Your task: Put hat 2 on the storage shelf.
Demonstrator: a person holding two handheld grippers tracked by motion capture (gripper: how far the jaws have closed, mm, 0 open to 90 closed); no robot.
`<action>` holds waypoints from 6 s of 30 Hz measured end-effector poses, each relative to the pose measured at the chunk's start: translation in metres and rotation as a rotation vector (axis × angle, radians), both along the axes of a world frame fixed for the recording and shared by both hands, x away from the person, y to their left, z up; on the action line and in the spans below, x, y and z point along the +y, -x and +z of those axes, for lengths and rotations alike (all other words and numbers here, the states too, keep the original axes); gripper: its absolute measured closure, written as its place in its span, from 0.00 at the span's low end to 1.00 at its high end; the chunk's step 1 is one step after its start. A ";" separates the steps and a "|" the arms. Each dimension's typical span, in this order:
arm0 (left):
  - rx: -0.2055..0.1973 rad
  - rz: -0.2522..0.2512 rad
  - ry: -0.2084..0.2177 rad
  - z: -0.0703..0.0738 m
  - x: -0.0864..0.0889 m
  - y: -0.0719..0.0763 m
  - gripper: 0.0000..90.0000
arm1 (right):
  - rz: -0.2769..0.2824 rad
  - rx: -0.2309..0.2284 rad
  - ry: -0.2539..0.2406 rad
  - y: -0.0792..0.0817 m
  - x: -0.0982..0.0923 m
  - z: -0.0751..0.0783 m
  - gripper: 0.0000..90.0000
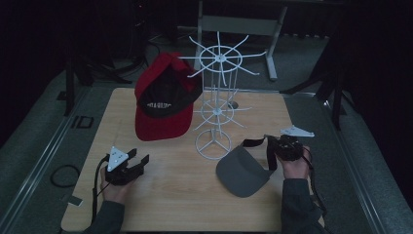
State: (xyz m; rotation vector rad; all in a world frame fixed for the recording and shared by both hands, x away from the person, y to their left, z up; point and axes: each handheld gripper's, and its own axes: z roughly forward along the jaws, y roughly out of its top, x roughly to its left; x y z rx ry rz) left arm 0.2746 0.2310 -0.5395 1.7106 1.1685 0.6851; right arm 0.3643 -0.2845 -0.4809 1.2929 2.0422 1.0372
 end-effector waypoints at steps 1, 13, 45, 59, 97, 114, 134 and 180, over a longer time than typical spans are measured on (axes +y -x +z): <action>0.000 0.000 0.000 0.000 0.000 0.000 0.49 | 0.000 0.000 0.000 0.000 0.000 0.000 1.00; 0.002 0.001 -0.002 0.000 0.000 0.000 0.49 | 0.058 -0.061 -0.079 0.004 0.006 0.036 1.00; 0.004 -0.002 -0.006 0.000 -0.002 0.000 0.48 | 0.108 -0.207 -0.078 0.023 0.012 0.095 1.00; 0.005 -0.001 -0.007 0.000 -0.002 0.001 0.48 | 0.127 -0.251 -0.073 0.023 0.014 0.117 1.00; 0.008 -0.004 -0.006 -0.001 -0.002 0.000 0.48 | 0.202 -0.368 -0.088 0.029 0.016 0.182 0.99; 0.005 -0.002 -0.002 0.000 -0.001 0.001 0.48 | 0.207 -0.416 -0.092 0.029 0.020 0.205 0.99; 0.004 -0.001 -0.002 0.000 -0.001 0.001 0.48 | 0.218 -0.449 -0.087 0.024 0.026 0.231 0.99; -0.004 -0.002 0.013 0.001 -0.001 0.001 0.48 | 0.278 -0.433 -0.122 -0.022 0.051 0.274 0.97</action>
